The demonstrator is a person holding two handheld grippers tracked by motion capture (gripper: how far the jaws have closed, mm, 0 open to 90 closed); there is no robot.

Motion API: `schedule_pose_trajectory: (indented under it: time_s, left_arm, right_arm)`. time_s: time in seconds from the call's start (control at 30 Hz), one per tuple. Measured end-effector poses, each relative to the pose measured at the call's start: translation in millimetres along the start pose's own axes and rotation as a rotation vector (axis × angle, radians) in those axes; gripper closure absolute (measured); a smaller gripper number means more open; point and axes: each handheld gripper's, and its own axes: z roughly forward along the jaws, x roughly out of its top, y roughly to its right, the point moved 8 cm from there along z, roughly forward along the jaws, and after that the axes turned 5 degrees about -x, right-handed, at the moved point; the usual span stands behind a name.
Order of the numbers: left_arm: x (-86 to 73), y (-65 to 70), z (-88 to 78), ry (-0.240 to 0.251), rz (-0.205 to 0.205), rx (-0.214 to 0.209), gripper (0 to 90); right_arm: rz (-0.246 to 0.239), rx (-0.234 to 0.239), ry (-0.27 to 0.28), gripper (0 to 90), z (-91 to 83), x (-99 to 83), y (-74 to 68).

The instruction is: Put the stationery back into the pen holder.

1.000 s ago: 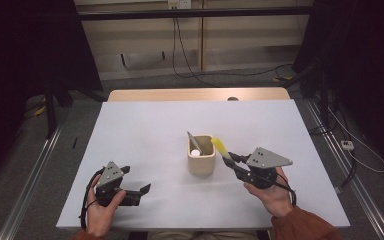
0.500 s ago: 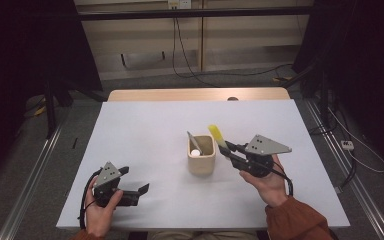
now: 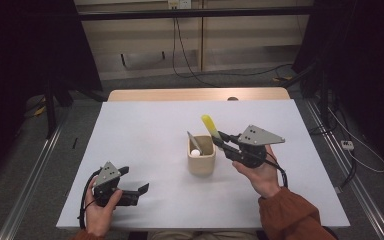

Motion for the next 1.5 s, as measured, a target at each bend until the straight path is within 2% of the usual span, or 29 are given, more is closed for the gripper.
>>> schedule_pose_trajectory:
  time_s: [0.4, 0.63, 0.87, 0.97, 1.03, 1.5]
  left_arm:
    - [0.0, -0.1, -0.2, 0.0, -0.001, 0.001, 5.5]
    - [-0.3, 0.1, 0.2, -0.007, 0.009, -0.003, 5.6]
    - [-1.1, 0.1, 0.3, -0.01, -0.002, -0.005, 5.6]
    - [-0.4, 0.6, 0.2, -0.003, 0.001, -0.01, 5.6]
    - [-0.3, 1.2, -0.4, -0.009, 0.011, -0.01, 5.6]
    - [-0.4, 2.2, 0.2, -0.009, 0.01, -0.014, 5.6]
  right_arm:
    - [0.03, -0.025, 0.014, 78.1, 12.6, 2.9, 7.4]
    - [0.055, -0.015, 0.022, 78.1, 23.0, 5.0, 4.8]
    - [0.071, 0.002, 0.027, 78.1, 37.1, 6.7, -0.4]
    - [0.103, 0.007, 0.021, 78.1, 44.4, 2.4, 2.3]
    - [0.104, 0.005, 0.013, 78.1, 47.4, -0.9, 3.1]
    - [0.118, 0.007, -0.006, 78.0, 57.6, -17.1, 3.1]
